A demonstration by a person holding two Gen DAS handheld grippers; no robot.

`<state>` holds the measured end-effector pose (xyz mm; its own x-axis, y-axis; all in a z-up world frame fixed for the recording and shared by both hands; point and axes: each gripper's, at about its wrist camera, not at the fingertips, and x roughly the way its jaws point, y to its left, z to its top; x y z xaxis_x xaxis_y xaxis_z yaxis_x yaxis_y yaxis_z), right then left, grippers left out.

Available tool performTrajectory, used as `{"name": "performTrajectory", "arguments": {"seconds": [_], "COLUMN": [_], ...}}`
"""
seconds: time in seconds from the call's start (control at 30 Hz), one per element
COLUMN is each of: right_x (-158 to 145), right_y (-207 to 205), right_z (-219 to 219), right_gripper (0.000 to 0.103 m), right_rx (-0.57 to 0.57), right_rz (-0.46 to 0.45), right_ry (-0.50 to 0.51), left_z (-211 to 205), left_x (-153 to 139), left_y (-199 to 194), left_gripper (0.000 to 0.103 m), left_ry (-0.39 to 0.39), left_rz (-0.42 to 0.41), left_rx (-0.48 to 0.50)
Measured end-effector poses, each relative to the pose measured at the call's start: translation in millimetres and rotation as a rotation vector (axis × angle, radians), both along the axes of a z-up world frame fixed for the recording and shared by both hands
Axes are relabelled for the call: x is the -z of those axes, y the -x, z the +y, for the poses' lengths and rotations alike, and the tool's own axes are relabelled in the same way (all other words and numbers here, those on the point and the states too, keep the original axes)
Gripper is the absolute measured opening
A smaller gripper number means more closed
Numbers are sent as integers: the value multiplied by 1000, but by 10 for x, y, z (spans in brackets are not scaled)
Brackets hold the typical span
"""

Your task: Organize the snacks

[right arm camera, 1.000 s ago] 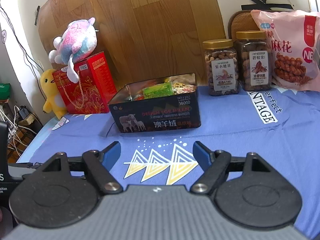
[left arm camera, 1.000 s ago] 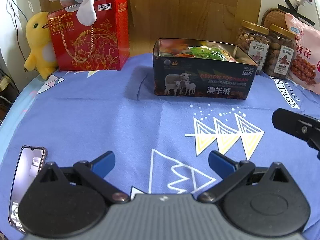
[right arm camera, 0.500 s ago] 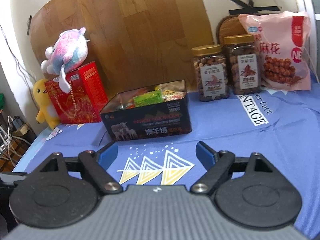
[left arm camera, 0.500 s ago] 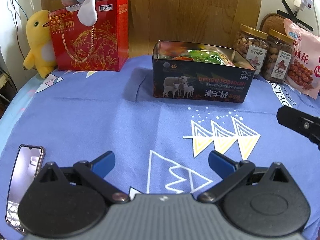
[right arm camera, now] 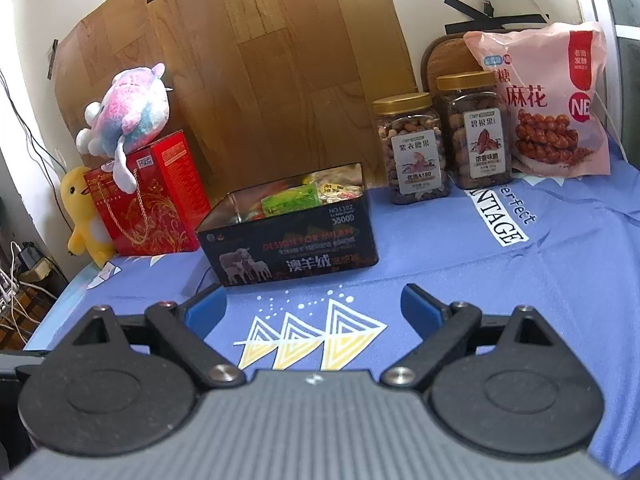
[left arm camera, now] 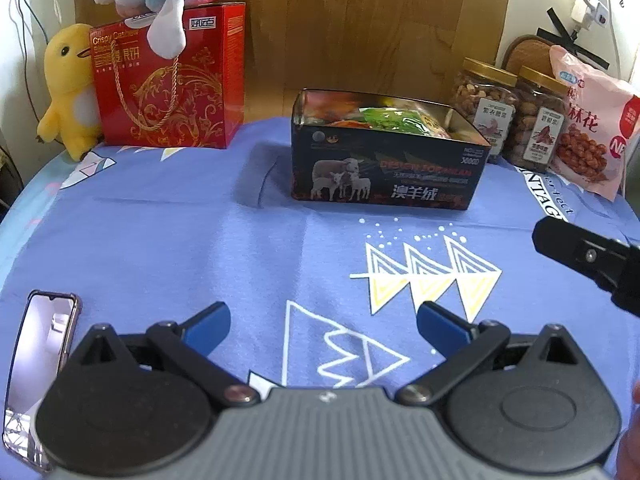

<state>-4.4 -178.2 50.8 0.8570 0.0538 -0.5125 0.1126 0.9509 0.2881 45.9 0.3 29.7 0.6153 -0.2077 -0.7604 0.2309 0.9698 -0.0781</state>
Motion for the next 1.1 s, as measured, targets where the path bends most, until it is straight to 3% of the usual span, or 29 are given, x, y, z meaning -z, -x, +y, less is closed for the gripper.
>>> {"name": "performTrajectory", "arguments": {"seconds": [0.63, 0.97, 1.1], "right_x": [-76, -59, -70], "right_y": [13, -3, 14], "right_z": [115, 136, 140], "right_gripper": [94, 79, 78], "right_rx": [-42, -53, -51], "right_rz": [-8, 18, 11], "right_ry": [51, 29, 38], "left_z": [60, 108, 86], "left_x": [18, 27, 1], "left_y": [12, -4, 13], "left_gripper": [103, 103, 103], "left_ry": [35, 50, 42], "left_rz": [6, 9, -6], "left_rx": [13, 4, 4]}}
